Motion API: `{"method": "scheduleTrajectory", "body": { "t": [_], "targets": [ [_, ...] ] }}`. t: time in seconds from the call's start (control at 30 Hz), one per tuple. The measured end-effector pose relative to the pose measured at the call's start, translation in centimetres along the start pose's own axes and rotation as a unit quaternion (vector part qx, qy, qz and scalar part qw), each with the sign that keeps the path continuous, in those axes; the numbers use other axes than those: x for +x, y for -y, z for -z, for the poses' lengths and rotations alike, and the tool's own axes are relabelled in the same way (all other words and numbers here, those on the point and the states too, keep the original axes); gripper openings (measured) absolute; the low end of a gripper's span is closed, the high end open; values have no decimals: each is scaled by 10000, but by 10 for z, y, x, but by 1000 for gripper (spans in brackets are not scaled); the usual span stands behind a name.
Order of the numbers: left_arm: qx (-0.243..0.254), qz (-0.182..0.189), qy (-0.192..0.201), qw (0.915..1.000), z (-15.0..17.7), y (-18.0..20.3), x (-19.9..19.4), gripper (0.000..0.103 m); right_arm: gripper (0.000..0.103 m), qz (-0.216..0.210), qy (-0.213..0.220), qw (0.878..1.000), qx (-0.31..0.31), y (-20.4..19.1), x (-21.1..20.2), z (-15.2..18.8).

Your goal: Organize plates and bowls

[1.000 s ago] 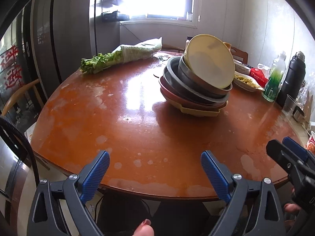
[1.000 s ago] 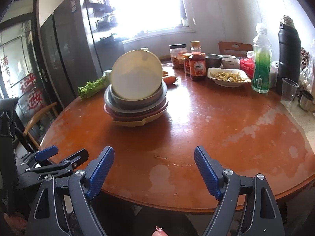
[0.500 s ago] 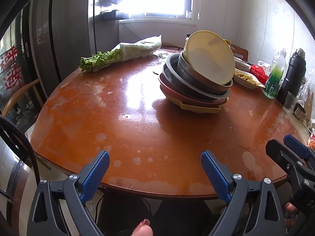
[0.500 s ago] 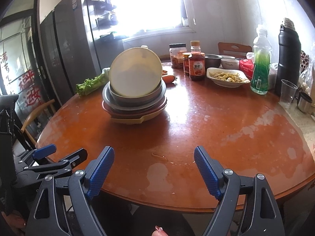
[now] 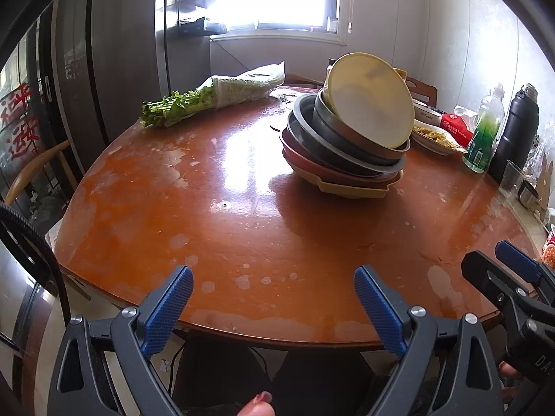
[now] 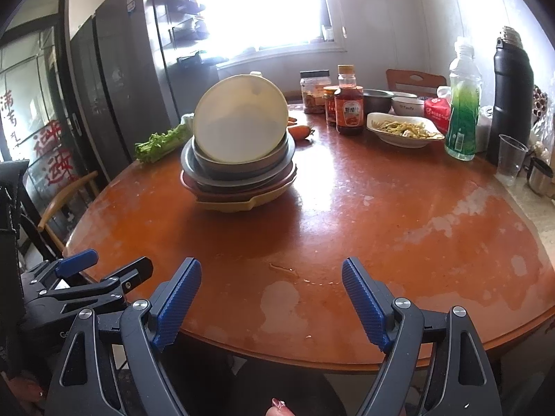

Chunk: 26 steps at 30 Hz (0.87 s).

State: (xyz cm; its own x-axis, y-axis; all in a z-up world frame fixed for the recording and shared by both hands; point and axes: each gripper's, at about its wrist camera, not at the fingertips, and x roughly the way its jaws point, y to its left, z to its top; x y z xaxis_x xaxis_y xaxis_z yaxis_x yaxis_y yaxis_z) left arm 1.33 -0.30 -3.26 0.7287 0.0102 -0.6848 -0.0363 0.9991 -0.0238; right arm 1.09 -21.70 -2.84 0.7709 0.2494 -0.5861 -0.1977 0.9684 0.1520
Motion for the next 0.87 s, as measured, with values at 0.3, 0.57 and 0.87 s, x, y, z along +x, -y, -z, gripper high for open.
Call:
{"method": "scheduleTrajectory", "body": {
  "t": [0.3, 0.57, 0.87],
  "targets": [
    [22, -41, -25, 10000, 1, 0, 0, 94, 84, 60, 4, 10000, -12, 1, 1, 0],
    [49, -45, -46, 10000, 2, -1, 0, 94, 84, 88, 4, 10000, -20, 1, 1, 1],
    [63, -82, -7, 9999, 1, 0, 0, 94, 84, 99, 9, 9999, -28, 1, 1, 1]
  ]
}}
